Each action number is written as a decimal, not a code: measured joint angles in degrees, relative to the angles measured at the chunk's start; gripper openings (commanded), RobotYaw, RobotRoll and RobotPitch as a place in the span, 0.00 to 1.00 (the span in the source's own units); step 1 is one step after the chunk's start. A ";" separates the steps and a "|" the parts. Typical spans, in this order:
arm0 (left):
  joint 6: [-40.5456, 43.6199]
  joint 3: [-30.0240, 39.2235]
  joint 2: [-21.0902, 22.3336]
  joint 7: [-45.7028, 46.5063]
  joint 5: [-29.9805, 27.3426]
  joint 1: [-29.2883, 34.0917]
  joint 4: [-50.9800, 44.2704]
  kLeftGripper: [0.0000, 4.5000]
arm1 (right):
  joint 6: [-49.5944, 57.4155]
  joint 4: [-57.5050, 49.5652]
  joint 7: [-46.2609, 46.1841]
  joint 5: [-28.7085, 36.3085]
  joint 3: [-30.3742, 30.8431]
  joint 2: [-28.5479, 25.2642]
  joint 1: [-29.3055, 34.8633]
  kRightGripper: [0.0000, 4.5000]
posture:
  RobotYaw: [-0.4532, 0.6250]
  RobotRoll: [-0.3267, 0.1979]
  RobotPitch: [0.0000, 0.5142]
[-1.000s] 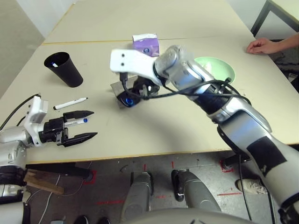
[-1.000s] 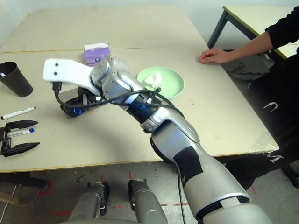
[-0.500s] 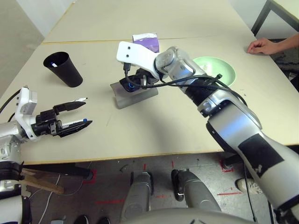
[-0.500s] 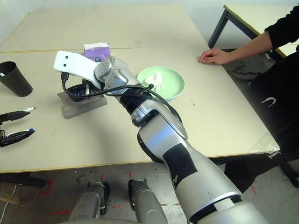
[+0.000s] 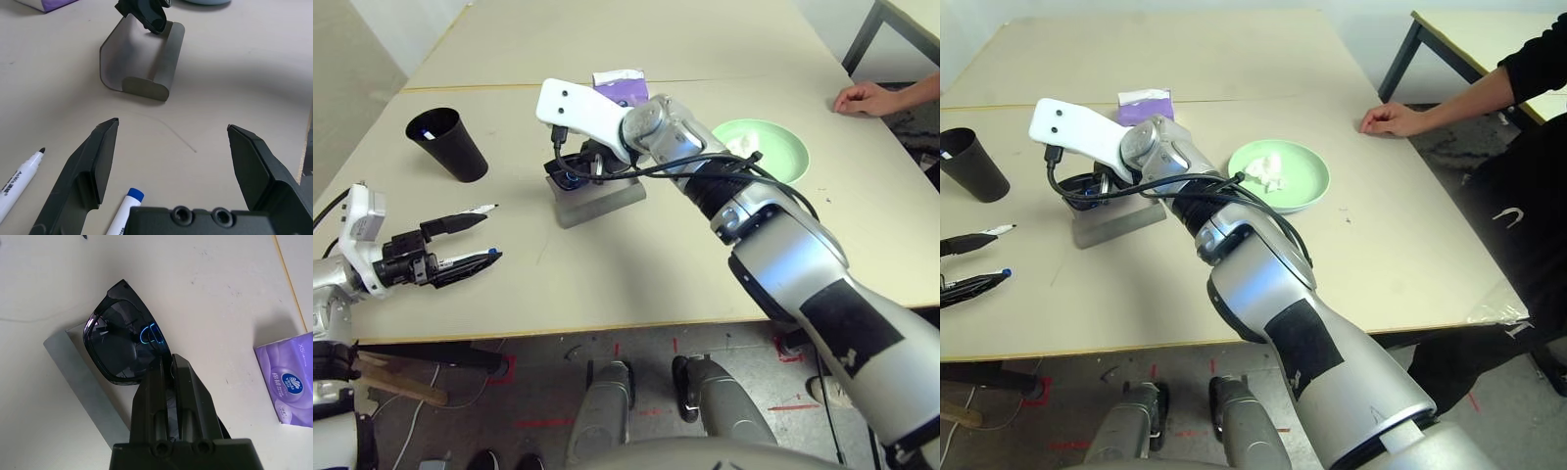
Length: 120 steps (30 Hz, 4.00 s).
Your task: Organize and tidy the items on the table.
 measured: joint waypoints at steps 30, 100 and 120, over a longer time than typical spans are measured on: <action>1.12 2.64 0.42 0.78 0.32 1.43 -1.80 1.00 | -4.03 4.85 -4.04 -0.64 -0.13 1.26 4.40 0.00 | 0.53 0.62 0.40; 2.27 2.01 -2.63 2.91 1.62 -3.23 -2.45 1.00 | 10.50 -11.47 12.54 0.83 -4.44 -3.03 5.78 1.00 | 0.47 0.62 0.35; -1.01 0.10 -2.98 -0.17 3.25 -7.36 5.36 1.00 | 42.65 -62.80 20.84 19.70 -15.08 -27.82 27.77 1.00 | 0.44 0.62 0.32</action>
